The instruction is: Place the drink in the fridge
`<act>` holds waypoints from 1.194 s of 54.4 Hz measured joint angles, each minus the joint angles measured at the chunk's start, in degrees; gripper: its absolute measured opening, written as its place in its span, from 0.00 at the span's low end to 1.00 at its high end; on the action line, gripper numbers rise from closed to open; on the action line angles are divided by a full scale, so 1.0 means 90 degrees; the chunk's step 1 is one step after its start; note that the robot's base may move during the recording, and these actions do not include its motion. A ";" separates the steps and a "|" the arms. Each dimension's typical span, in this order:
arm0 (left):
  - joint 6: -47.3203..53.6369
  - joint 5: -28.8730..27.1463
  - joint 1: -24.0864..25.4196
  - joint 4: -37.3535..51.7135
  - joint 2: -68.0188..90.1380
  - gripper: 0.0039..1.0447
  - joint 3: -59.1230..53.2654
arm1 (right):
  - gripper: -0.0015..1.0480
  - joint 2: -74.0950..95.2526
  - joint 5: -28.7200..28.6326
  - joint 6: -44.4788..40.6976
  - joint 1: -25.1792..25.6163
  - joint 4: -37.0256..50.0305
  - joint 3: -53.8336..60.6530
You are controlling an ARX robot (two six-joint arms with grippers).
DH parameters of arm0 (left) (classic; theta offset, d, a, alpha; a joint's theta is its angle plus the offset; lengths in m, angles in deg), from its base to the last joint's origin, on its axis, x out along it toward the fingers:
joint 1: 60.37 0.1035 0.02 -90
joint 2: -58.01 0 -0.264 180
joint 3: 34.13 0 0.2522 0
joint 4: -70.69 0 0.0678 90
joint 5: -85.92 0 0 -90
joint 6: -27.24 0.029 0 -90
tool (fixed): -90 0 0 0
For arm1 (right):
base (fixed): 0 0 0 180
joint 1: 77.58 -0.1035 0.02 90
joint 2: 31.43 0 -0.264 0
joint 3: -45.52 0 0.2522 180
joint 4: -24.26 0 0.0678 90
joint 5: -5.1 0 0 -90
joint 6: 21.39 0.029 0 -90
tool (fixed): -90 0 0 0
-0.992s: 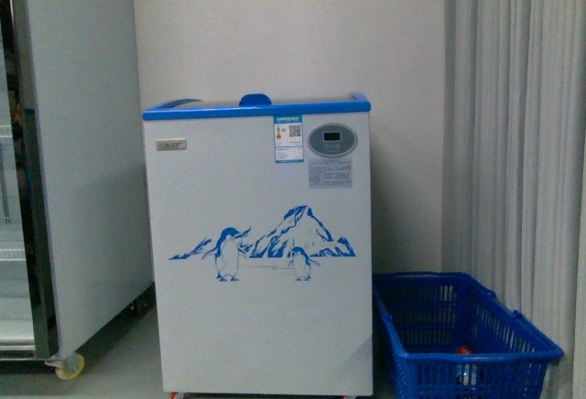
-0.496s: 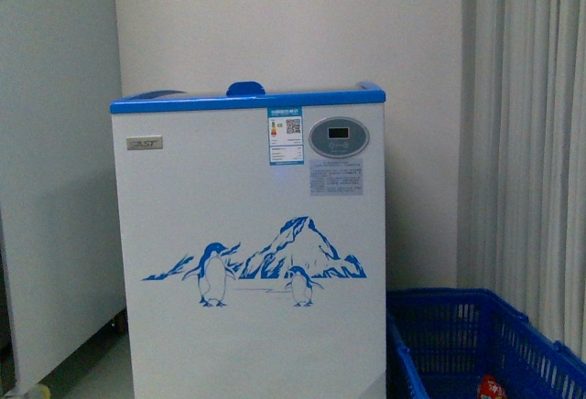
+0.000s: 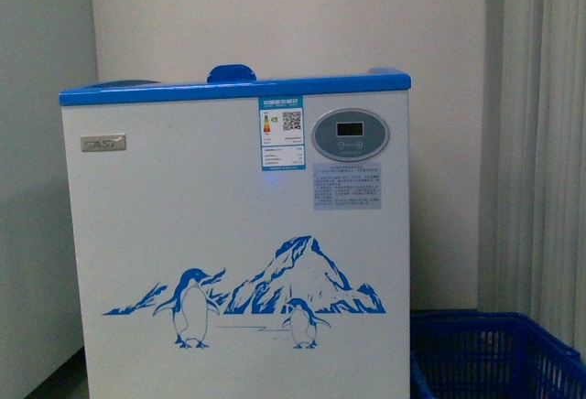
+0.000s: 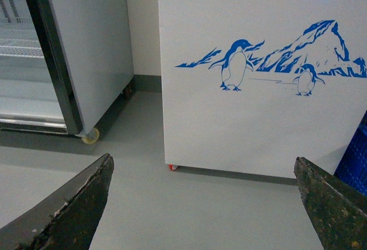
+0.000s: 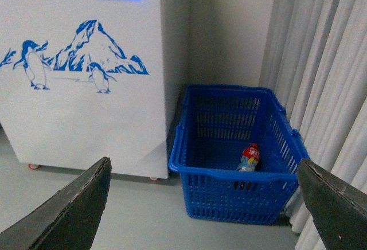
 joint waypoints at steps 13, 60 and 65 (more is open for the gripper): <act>0.0000 0.0000 0.0000 0.0000 0.0000 0.92 0.0000 | 0.93 0.0000 0.0002 0.0000 0.0000 0.0000 0.0000; 0.0002 0.0005 0.0000 0.0000 0.0000 0.92 0.0000 | 0.93 0.1294 0.1367 0.0527 -0.0177 -0.1375 -0.0673; 0.0000 0.0000 0.0000 0.0000 0.0000 0.92 0.0000 | 0.93 0.3592 0.1260 0.0481 0.0527 -0.0716 -0.1163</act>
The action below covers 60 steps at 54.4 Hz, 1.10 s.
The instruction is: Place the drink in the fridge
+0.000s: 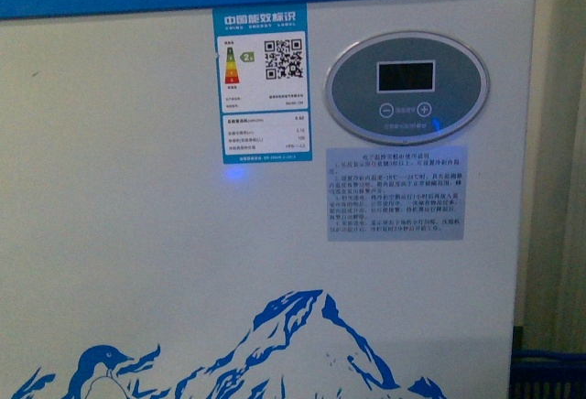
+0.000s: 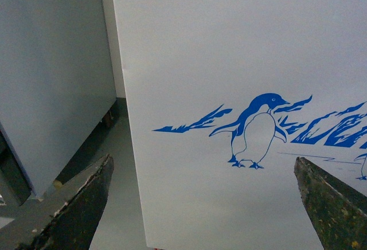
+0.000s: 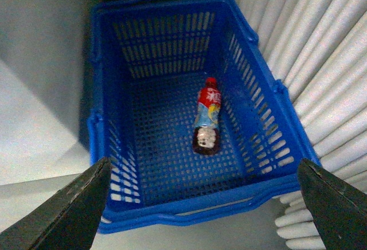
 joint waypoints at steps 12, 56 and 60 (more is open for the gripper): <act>0.0000 0.0000 0.0000 0.0000 0.0000 0.92 0.0000 | 0.93 0.5112 -0.0117 -0.0515 0.0772 0.2703 -0.1309; 0.0000 0.0002 0.0000 0.0000 0.0000 0.92 0.0000 | 0.93 1.3539 0.2103 0.0617 0.0590 0.3077 -0.6722; 0.0000 0.0000 0.0000 0.0000 0.0000 0.92 0.0000 | 0.93 1.3746 0.2098 0.0670 0.0590 0.2941 -0.7050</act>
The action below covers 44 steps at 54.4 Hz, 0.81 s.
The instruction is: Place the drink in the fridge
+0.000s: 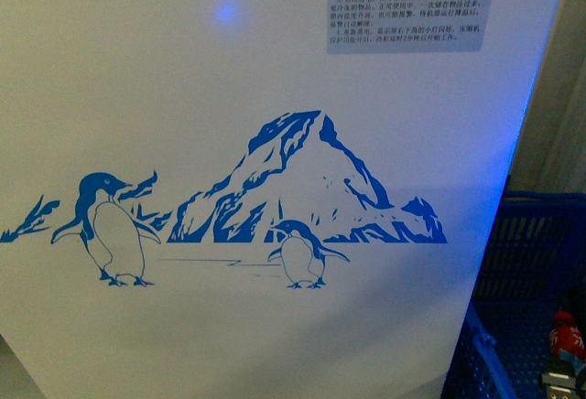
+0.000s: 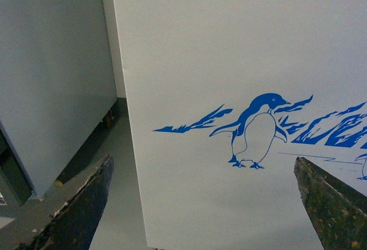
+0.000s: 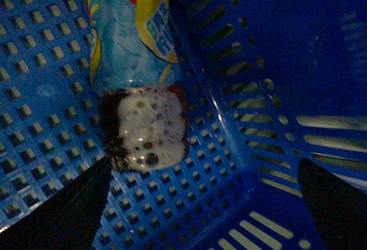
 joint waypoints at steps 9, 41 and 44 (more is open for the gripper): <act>0.0000 0.0000 0.0000 0.0000 0.0000 0.92 0.0000 | 0.93 0.0425 0.0027 0.0177 0.0019 -0.0401 -0.0772; 0.0000 0.0000 0.0000 0.0000 0.0000 0.92 0.0000 | 0.93 0.1948 0.0002 0.0920 0.0170 -0.1598 -0.3342; 0.0000 0.0000 0.0000 0.0000 0.0000 0.92 0.0000 | 0.93 0.2047 -0.0005 0.0923 0.0199 -0.1702 -0.3524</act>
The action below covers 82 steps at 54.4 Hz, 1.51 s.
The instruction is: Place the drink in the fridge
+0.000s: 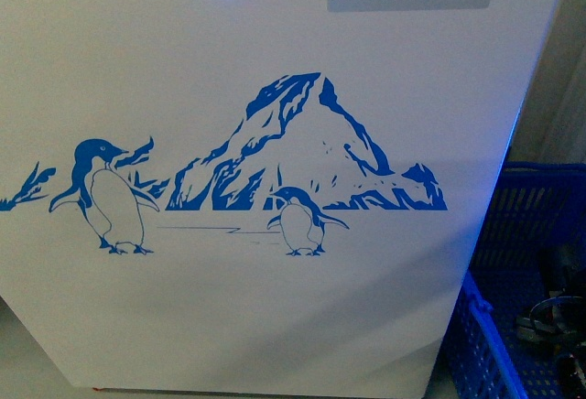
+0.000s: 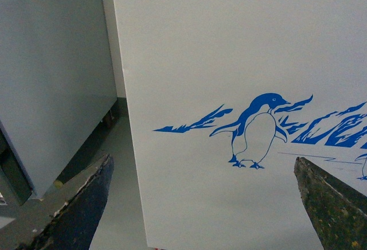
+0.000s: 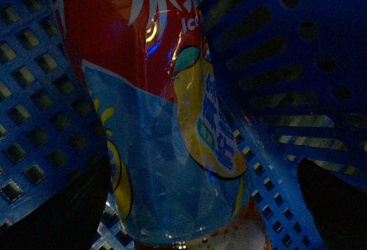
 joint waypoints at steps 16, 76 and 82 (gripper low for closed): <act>0.0000 0.0000 0.0000 0.0000 0.0000 0.92 0.0000 | 0.93 0.0474 -0.0430 0.0228 0.0131 -0.0622 -0.0593; 0.0000 0.0000 0.0000 0.0000 0.0000 0.92 0.0000 | 0.44 -0.4070 -0.1928 -0.0741 0.0206 0.1103 0.4299; 0.0000 0.0000 0.0000 0.0000 0.0000 0.92 0.0000 | 0.44 -0.5748 -0.2365 -0.0903 0.0265 0.1093 0.5299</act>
